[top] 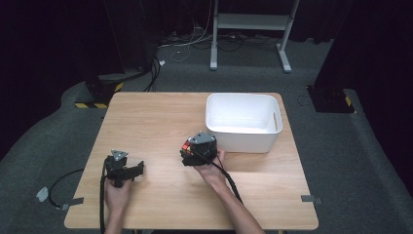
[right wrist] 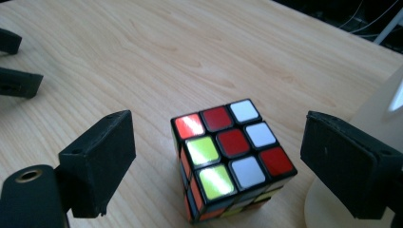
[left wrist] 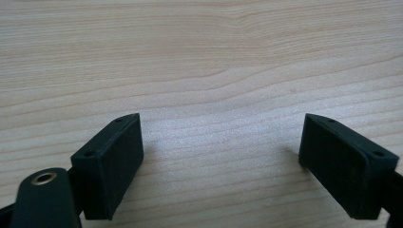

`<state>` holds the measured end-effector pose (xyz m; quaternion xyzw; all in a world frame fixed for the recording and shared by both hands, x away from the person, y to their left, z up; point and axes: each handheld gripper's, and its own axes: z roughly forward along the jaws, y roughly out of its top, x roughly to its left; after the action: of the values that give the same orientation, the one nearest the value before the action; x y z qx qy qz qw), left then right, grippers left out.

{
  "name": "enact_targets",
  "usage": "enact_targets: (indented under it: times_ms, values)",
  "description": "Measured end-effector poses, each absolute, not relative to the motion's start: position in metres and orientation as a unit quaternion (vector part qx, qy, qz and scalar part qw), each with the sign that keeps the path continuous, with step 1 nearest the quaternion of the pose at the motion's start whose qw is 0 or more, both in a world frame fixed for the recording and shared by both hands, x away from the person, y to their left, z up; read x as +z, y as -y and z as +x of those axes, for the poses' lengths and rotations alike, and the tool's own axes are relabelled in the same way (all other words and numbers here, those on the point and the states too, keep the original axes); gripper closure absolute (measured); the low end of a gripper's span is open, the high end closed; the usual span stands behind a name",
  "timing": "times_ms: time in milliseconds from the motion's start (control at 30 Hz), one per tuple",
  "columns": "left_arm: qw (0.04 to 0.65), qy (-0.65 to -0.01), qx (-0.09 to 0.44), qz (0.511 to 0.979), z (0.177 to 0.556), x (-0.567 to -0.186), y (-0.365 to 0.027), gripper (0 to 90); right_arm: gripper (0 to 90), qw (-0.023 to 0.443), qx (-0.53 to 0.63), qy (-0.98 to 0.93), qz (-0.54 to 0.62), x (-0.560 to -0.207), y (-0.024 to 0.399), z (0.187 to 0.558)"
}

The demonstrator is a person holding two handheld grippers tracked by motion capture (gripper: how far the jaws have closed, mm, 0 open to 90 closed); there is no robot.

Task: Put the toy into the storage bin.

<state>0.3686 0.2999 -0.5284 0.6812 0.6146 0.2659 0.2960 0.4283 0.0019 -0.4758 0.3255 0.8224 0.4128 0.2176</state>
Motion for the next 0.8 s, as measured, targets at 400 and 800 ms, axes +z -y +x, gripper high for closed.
enact_targets:
  times_ms: [400,800]
  values:
    - [0.296,-0.613,0.266,0.682,0.369,-0.528,-0.3,15.1,11.2,0.222,0.407,-0.824,0.327,-0.482,-0.007,0.433]
    - [0.295,-0.614,0.266,0.682,0.369,-0.528,-0.3,15.1,11.3,0.215,0.404,-0.828,0.324,-0.489,-0.013,0.437]
